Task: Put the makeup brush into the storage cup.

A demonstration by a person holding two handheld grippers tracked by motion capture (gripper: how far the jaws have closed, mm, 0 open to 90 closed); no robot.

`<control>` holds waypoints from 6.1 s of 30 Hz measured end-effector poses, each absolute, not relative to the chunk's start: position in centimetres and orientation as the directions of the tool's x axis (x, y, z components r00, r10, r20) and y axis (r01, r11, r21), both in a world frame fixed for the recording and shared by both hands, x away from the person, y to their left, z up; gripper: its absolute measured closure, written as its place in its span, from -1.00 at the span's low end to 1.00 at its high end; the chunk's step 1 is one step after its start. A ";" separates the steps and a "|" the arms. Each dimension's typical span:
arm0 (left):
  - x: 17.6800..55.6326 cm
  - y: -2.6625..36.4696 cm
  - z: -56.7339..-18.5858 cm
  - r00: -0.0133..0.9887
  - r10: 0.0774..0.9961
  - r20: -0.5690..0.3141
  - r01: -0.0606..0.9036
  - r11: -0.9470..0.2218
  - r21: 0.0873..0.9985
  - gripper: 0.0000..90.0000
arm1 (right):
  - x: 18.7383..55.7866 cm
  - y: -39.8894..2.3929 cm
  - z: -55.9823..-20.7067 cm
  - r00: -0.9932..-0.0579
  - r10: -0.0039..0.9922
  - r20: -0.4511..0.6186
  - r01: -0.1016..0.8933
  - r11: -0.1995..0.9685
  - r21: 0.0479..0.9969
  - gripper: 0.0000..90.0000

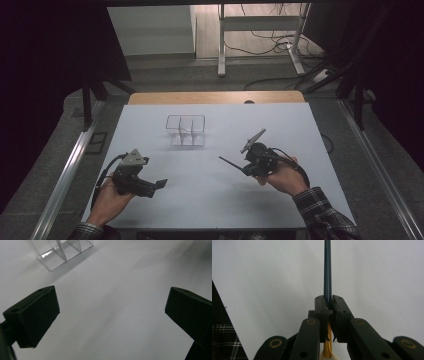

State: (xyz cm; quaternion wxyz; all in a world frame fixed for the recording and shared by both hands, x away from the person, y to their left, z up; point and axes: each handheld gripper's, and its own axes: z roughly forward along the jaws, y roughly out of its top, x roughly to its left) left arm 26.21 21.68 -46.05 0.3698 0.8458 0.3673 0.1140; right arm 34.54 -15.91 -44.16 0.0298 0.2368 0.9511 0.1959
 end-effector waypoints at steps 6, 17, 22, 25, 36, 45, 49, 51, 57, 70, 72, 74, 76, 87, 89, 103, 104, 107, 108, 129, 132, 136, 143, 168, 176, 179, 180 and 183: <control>26.7 20.0 -45.9 0.747 0.660 -0.076 0.502 -0.486 0.715 -1.00 | 34.3 -15.4 -44.0 -0.898 0.436 0.056 0.422 0.819 0.388 0.86; 28.0 17.1 -46.0 0.794 0.608 -0.021 0.446 -0.558 0.700 -1.00 | 34.0 -13.8 -43.2 -0.916 0.395 0.066 0.388 0.837 0.385 0.86; 28.4 16.3 -46.0 0.807 0.590 -0.024 0.437 -0.569 0.697 -1.00 | 33.9 -13.5 -43.1 -0.920 0.386 0.073 0.384 0.843 0.378 0.86; 28.6 15.5 -46.0 0.825 0.565 -0.018 0.417 -0.585 0.696 -1.00 | 33.9 -13.2 -42.9 -0.924 0.375 0.074 0.374 0.850 0.371 0.86; 29.4 13.2 -46.2 0.852 0.524 0.000 0.379 -0.617 0.689 -1.00 | 33.9 -11.9 -42.4 -0.939 0.333 0.084 0.341 0.869 0.359 0.86; 29.7 11.5 -46.5 0.874 0.483 0.058 0.331 -0.679 0.655 -0.96 | 33.5 -10.6 -42.0 -0.948 0.304 0.093 0.317 0.881 0.352 0.86; 29.7 10.9 -46.8 0.882 0.467 0.060 0.321 -0.691 0.648 -0.90 | 33.3 -10.1 -42.0 -0.955 0.282 0.098 0.298 0.890 0.345 0.86; 29.6 10.6 -47.0 0.885 0.461 0.066 0.316 -0.699 0.642 -0.87 | 33.1 -9.8 -42.0 -0.956 0.276 0.102 0.294 0.893 0.341 0.86; 29.2 10.3 -47.0 0.890 0.450 0.075 0.301 -0.703 0.644 -0.64 | 32.7 -9.2 -42.2 -0.960 0.250 0.122 0.278 0.900 0.336 0.86; 28.5 10.0 -46.9 0.923 0.370 0.104 0.226 -0.741 0.632 0.24 | 32.4 -8.7 -42.3 -0.965 0.216 0.148 0.254 0.911 0.326 0.86; 28.5 9.9 -47.0 0.932 0.345 0.107 0.210 -0.759 0.617 0.41 | 32.4 -8.7 -42.3 -0.964 0.212 0.158 0.254 0.910 0.329 0.86; 28.4 9.8 -47.2 0.946 0.307 0.102 0.188 -0.778 0.600 0.56 | 32.3 -8.7 -42.2 -0.966 0.214 0.147 0.252 0.910 0.328 0.85; 28.3 9.7 -47.3 0.964 0.251 0.088 0.155 -0.800 0.580 0.73 | 32.4 -8.8 -42.2 -0.969 0.207 0.132 0.240 0.909 0.340 0.80; 28.5 9.7 -47.1 0.962 0.273 0.022 0.209 -0.786 0.582 0.88 | 33.3 -9.3 -42.9 -0.958 0.282 0.059 0.280 0.863 0.420 -0.37; 28.6 9.8 -47.1 0.959 0.284 0.019 0.223 -0.790 0.571 0.88 | 33.5 -9.6 -43.1 -0.958 0.284 0.029 0.265 0.850 0.456 -0.66; 28.5 11.0 -46.6 0.935 0.353 -0.038 0.306 -0.748 0.589 0.88 | 33.9 -13.6 -42.8 -0.898 0.437 0.037 0.373 0.717 0.588 -1.00; 28.4 11.1 -46.6 0.931 0.363 -0.039 0.314 -0.741 0.594 0.88 | 33.9 -13.8 -42.8 -0.896 0.443 0.036 0.376 0.712 0.594 -1.00; 28.3 11.4 -46.4 0.923 0.382 -0.053 0.334 -0.721 0.607 0.88 | 33.8 -14.6 -42.7 -0.880 0.473 0.033 0.391 0.685 0.614 -1.00; 28.2 11.5 -46.4 0.920 0.388 -0.055 0.339 -0.717 0.610 0.88 | 33.7 -14.8 -42.7 -0.876 0.481 0.032 0.394 0.678 0.620 -1.00; 27.0 16.2 -45.2 0.856 0.497 -0.142 0.427 -0.524 0.737 0.87 | 33.3 -16.8 -43.7 -0.818 0.561 0.127 0.468 0.521 0.714 -1.00; 26.9 16.3 -45.2 0.855 0.493 -0.161 0.428 -0.496 0.756 0.87 | 33.2 -16.4 -43.8 -0.828 0.546 0.128 0.458 0.525 0.717 -1.00; 27.0 16.1 -45.3 0.858 0.482 -0.178 0.430 -0.482 0.764 0.87 | 33.0 -16.0 -43.5 -0.830 0.538 0.148 0.459 0.507 0.729 -1.00; 27.2 15.1 -45.4 0.874 0.451 -0.179 0.406 -0.476 0.780 0.87 | 32.5 -14.9 -43.1 -0.840 0.512 0.181 0.465 0.505 0.727 -1.00; 26.9 13.1 -45.9 0.925 0.359 -0.122 0.316 -0.552 0.771 0.87 | 32.7 -14.2 -42.1 -0.837 0.330 0.436 0.541 0.391 0.744 0.44; 27.0 12.4 -46.4 0.913 0.392 -0.110 0.341 -0.588 0.734 0.41 | 33.1 -14.3 -42.4 -0.807 0.247 0.537 0.590 0.380 0.712 0.86; 27.2 12.3 -46.4 0.910 0.405 -0.094 0.344 -0.608 0.715 0.15 | 32.7 -13.7 -42.2 -0.846 0.303 0.438 0.532 0.449 0.718 0.87; 27.2 12.1 -46.4 0.906 0.412 -0.099 0.352 -0.602 0.717 0.07 | 32.6 -13.5 -42.2 -0.855 0.320 0.409 0.518 0.473 0.713 0.87; 27.2 11.7 -46.4 0.913 0.399 -0.088 0.341 -0.626 0.701 -0.05 | 32.3 -12.9 -42.2 -0.876 0.332 0.350 0.481 0.531 0.698 0.87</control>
